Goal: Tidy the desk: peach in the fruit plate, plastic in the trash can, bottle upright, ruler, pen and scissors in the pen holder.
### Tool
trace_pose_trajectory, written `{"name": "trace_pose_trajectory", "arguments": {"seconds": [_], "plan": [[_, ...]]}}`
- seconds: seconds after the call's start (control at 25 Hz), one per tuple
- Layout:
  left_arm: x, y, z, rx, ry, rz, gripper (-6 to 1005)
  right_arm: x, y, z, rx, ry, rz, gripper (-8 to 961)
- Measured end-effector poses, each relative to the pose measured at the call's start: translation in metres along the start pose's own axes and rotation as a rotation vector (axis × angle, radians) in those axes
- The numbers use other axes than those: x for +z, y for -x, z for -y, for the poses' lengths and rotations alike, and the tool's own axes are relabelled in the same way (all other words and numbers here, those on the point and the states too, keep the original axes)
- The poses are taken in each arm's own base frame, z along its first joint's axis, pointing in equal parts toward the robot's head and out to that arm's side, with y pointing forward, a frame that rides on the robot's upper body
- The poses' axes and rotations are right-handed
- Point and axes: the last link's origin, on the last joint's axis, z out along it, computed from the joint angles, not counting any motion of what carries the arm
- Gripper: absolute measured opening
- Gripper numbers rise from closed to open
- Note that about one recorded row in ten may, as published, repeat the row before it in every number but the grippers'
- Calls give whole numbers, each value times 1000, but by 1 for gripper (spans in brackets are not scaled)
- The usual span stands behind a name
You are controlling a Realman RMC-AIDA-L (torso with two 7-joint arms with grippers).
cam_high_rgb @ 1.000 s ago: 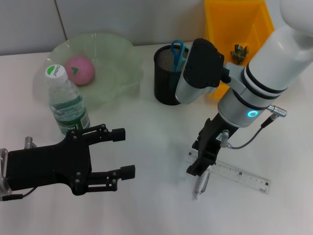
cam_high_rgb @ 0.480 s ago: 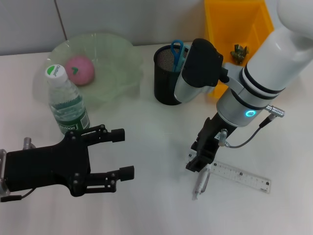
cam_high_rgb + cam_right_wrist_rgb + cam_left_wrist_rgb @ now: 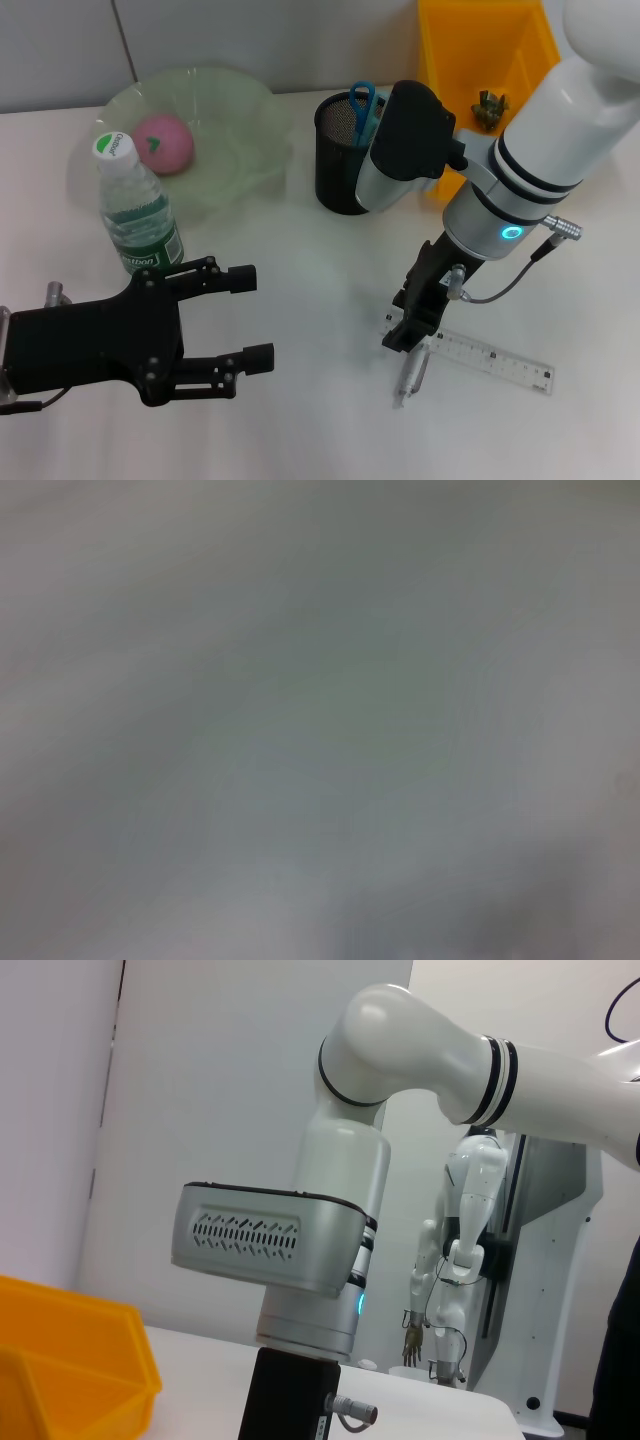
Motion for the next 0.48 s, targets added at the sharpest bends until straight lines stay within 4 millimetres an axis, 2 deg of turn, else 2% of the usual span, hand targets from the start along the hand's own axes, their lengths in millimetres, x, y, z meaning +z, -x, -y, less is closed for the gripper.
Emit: {"name": "trace_pose_trajectory", "arguments": {"seconds": [0.48], "plan": [[0,-1,-1,2,9,-3,829,5,2,0,-16,-9,-19,510]]}}
